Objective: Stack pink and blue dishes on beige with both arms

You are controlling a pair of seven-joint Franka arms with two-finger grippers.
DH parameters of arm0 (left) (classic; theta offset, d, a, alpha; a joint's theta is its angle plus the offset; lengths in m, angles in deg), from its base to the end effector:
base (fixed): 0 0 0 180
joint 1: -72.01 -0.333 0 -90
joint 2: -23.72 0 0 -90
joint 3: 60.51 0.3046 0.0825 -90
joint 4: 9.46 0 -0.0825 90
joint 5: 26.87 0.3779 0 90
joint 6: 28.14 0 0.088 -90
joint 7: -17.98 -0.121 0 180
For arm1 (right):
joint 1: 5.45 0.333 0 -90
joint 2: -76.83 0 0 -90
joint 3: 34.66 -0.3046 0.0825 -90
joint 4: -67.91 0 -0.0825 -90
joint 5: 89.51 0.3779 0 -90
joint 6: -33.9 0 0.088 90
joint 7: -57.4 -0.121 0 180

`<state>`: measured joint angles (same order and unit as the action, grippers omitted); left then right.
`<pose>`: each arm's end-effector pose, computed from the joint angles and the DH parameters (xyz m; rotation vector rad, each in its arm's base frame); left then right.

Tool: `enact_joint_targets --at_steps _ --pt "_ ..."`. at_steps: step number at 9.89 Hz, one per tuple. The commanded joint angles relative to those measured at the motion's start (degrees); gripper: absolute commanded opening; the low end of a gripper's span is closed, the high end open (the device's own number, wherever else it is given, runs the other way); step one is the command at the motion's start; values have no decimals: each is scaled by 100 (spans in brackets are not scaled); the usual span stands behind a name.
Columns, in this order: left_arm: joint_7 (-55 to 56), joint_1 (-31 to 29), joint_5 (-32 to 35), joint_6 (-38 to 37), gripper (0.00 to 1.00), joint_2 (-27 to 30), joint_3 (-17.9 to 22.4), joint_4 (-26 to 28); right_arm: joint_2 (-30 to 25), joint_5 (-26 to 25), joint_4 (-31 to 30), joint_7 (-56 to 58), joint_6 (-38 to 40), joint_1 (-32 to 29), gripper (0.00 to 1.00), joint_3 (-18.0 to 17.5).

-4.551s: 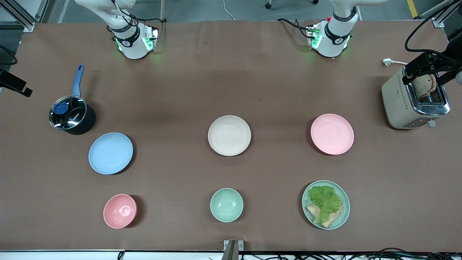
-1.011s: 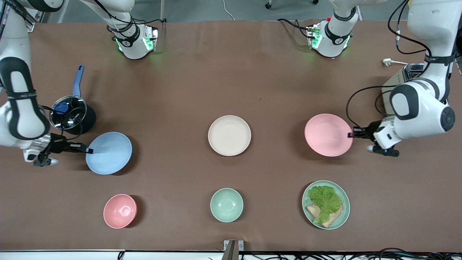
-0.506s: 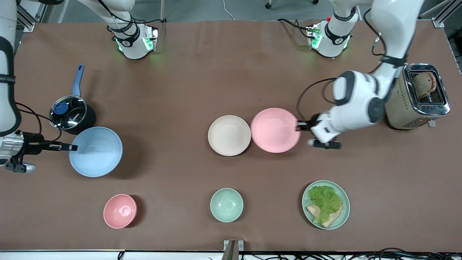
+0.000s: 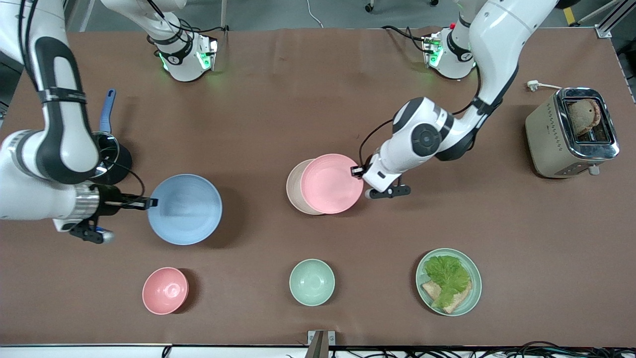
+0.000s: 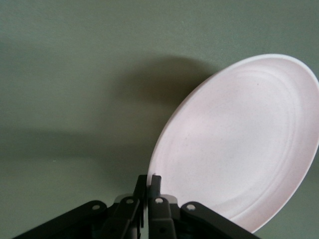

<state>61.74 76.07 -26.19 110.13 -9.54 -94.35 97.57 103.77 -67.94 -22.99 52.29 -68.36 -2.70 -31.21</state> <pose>0.5136 -0.3746 0.2367 2.8560 0.2585 -0.2186 0.6400 0.0329 0.3291 -2.7801 0.3208 0.3966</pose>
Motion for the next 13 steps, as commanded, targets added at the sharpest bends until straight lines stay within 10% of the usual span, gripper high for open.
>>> enact_joint_targets --at_steps 1,4,6,13 --pt "719 217 667 77 0 -636 -105 -340 -408 -13 -550 -436 -328 443 0 25" --pt "1370 420 1100 192 9 -681 -167 -296 -479 355 -894 -544 -549 971 0 25" --pt "1381 403 1170 104 100 -533 -167 -279 -479 400 -982 -806 -654 1384 0 25" --pt "-1601 262 744 -1697 100 1996 1578 -226 -322 541 -1378 -1571 -2086 2878 1 25"
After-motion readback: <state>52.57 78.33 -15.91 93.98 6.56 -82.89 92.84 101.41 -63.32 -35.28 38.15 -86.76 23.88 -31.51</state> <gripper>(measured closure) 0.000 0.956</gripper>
